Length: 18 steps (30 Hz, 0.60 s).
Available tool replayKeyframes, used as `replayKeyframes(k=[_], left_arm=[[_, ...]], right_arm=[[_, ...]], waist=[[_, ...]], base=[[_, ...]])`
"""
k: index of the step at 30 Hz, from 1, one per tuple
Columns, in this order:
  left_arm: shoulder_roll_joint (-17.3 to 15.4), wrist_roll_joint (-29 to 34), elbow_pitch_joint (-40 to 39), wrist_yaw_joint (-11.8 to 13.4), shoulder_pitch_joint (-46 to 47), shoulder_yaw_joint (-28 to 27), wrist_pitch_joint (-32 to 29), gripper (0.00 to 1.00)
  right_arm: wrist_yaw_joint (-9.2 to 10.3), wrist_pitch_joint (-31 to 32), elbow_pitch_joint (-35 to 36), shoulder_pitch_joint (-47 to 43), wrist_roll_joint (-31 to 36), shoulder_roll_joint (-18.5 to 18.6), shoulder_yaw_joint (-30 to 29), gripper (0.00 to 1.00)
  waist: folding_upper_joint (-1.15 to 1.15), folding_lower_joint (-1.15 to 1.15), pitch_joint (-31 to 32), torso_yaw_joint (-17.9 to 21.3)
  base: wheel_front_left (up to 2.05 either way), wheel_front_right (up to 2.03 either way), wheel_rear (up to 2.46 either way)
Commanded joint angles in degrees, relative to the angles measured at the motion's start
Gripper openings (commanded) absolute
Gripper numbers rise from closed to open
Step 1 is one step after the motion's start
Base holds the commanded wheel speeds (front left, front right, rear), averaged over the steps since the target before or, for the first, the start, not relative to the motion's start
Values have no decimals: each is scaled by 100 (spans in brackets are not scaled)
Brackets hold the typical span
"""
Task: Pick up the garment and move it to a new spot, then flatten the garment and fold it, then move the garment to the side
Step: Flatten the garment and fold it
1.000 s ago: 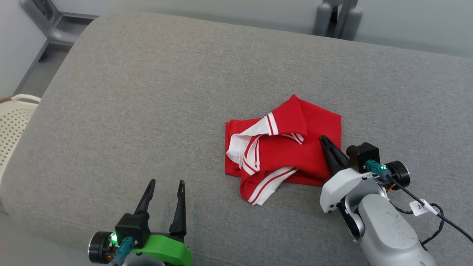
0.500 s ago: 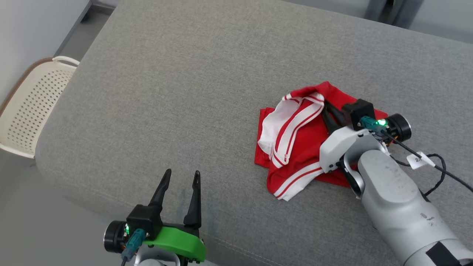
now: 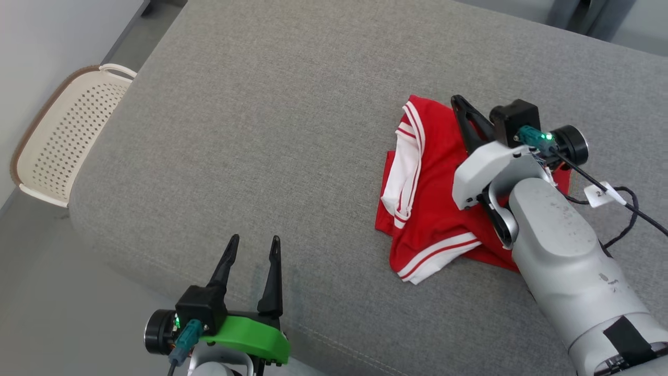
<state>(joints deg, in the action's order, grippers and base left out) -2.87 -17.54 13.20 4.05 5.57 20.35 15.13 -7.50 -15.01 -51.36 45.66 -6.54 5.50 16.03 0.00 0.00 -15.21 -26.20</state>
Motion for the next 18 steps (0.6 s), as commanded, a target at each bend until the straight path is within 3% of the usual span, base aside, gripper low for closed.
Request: replayKeyframes(k=[1, 15, 17, 18], left_arm=[[-11, 47, -24, 15, 54, -59, -4, 100], [-13, 413, 72, -89, -152, -739, -4, 100], [-13, 481, 101, -129, -198, -850, -4, 100], [-14, 499, 112, -141, -217, -890, -4, 100]], right_arm=[[4, -13, 159, -258, -43, 67, -74, 0], [4, -16, 2159, -2608, -62, 17, -1304, 0], [4, -16, 2345, -2880, -32, -37, -1410, 51], [4, -16, 2420, -2988, -24, -56, -1448, 100]], waist=[[0, 0, 139, 243], [0, 0, 684, 1726], [0, 0, 755, 1924], [0, 0, 781, 2000]], base=[[0, 0, 0], [0, 0, 0], [0, 0, 0], [0, 0, 0]])
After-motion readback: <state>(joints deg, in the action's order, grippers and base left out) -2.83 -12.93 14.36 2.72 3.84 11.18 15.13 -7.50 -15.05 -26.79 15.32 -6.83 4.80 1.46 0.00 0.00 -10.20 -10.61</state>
